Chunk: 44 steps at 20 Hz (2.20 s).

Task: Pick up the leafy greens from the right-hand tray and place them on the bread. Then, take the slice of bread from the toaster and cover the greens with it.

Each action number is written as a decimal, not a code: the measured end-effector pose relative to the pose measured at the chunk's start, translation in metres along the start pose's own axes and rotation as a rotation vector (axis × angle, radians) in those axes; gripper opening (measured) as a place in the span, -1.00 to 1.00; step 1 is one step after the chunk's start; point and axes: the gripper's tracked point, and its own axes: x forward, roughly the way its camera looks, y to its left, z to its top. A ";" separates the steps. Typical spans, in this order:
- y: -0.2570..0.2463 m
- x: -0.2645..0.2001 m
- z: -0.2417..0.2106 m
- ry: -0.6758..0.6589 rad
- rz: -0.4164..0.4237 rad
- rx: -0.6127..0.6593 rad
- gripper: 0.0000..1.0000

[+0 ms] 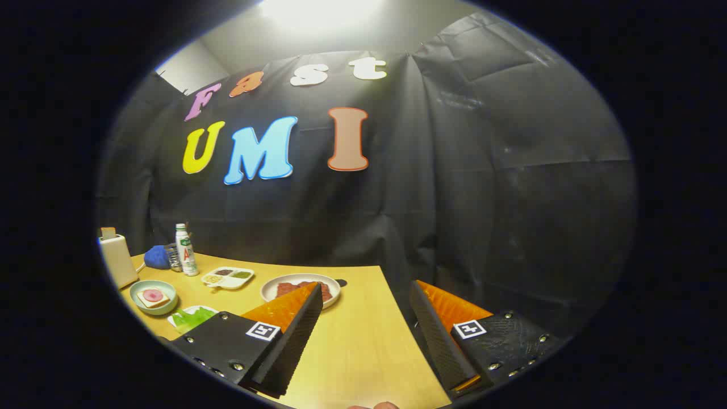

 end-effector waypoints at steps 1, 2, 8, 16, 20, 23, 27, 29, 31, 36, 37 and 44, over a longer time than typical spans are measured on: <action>0.017 -0.012 0.006 -0.003 0.003 -0.010 0.91; 0.033 -0.023 0.012 -0.010 0.006 -0.020 0.91; 0.122 -0.060 0.003 0.032 0.094 -0.005 0.91; 0.180 -0.079 -0.020 0.039 0.132 -0.012 0.91; 0.198 -0.075 -0.030 0.066 0.163 -0.006 0.91; 0.215 -0.070 -0.049 0.111 0.197 -0.012 0.91; 0.235 -0.058 -0.083 0.200 0.214 -0.011 0.91; 0.242 -0.054 -0.099 0.249 0.224 -0.007 0.91; 0.248 -0.050 -0.108 0.270 0.228 -0.015 0.92; 0.261 -0.042 -0.129 0.328 0.229 -0.057 0.91; 0.262 -0.040 -0.133 0.339 0.223 -0.065 0.91; 0.261 -0.032 -0.155 0.461 0.199 0.038 -0.85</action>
